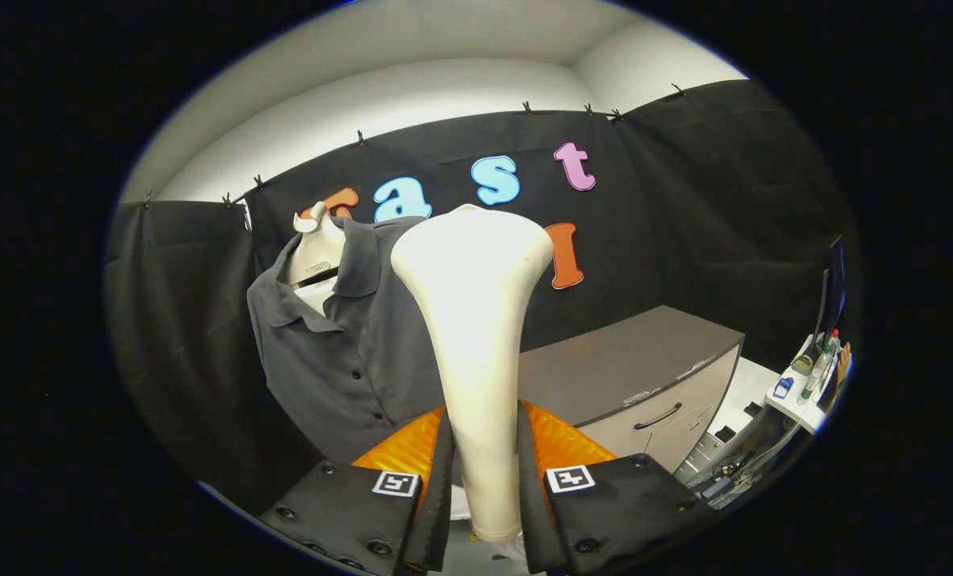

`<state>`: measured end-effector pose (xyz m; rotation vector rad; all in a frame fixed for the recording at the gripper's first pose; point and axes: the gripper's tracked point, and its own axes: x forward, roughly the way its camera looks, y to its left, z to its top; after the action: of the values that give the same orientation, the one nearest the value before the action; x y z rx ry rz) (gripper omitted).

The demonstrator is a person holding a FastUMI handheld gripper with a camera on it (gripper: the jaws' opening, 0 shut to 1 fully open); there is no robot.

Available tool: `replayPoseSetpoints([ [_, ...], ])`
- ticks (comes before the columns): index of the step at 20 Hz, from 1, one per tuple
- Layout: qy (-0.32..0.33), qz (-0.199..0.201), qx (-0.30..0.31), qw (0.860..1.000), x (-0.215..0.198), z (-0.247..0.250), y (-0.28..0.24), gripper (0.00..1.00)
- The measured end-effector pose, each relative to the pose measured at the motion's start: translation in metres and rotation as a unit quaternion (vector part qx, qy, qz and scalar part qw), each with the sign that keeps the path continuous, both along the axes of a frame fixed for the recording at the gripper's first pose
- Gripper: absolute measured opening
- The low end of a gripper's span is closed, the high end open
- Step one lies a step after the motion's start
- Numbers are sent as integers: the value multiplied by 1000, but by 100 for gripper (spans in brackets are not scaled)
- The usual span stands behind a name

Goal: Iron the clothes twice with a garment steamer, once on the left side and once on the right side.

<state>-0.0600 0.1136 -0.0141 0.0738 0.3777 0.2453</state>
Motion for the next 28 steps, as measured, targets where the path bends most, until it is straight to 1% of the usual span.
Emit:
replayPoseSetpoints([
  [5, 6, -4, -4, 1000, -1, -9, 5, 44],
  [15, 8, 8, -9, 1000, -2, -16, 18, 44],
  [28, 16, 0, -10, 1000, 0, -27, 11, 44],
])
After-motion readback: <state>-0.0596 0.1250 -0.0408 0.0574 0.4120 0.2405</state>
